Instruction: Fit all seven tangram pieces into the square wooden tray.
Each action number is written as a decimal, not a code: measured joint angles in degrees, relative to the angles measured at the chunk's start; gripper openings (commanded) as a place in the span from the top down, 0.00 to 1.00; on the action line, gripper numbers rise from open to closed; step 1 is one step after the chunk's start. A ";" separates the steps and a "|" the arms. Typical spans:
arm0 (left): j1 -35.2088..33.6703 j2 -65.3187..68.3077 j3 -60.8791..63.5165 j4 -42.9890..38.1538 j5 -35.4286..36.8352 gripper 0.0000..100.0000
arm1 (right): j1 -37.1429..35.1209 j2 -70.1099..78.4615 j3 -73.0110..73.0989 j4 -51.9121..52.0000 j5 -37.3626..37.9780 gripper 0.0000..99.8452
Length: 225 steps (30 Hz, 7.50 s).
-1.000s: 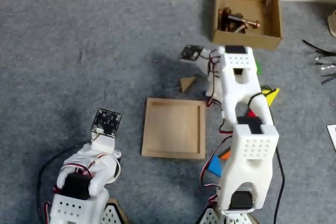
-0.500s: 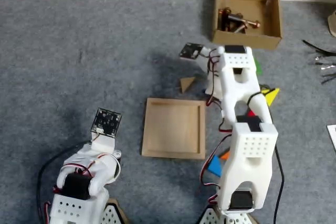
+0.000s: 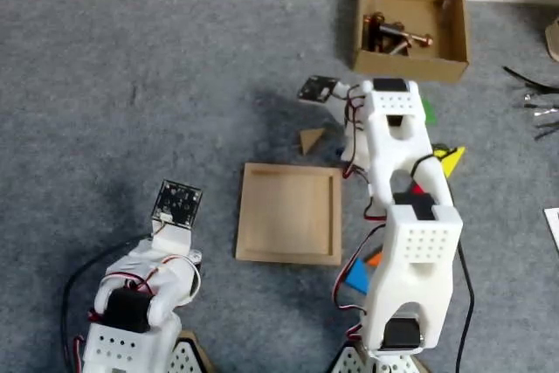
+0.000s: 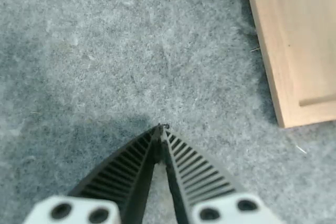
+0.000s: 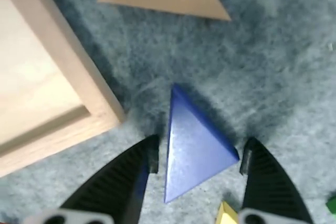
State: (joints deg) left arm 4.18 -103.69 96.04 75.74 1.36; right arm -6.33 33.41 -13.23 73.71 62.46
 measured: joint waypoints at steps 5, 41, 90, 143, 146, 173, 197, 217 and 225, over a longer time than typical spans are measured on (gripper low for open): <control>0.00 0.00 0.00 0.00 0.00 0.99 | 0.00 0.00 0.00 0.88 -0.35 0.76; 0.00 0.00 0.00 0.00 0.00 0.99 | 1.93 -0.09 -0.09 1.05 -21.98 0.85; 0.00 0.00 0.00 0.00 0.00 0.99 | -5.98 -16.18 -13.54 26.02 -53.80 0.85; 0.00 0.00 0.00 0.00 0.00 0.99 | -23.65 -65.14 61.10 -10.20 -97.85 0.85; 0.00 0.00 0.00 0.00 0.00 0.99 | -23.65 -65.14 61.10 -10.20 -97.85 0.85; 0.00 0.00 0.00 0.00 0.00 0.99 | -23.91 -65.49 73.49 -24.18 -114.55 0.85; 0.00 0.00 0.00 0.00 0.00 0.99 | -24.09 -65.49 75.25 -24.97 -114.55 0.85; 0.00 0.00 0.00 0.00 0.00 0.99 | -24.09 -65.49 75.25 -25.49 -114.55 0.67; 0.00 0.00 0.00 0.00 0.00 0.99 | -24.09 -66.11 75.25 -25.05 -114.55 0.66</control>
State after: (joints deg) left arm 4.18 -103.69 96.04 75.74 1.36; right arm -30.42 -32.70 62.02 48.66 -52.09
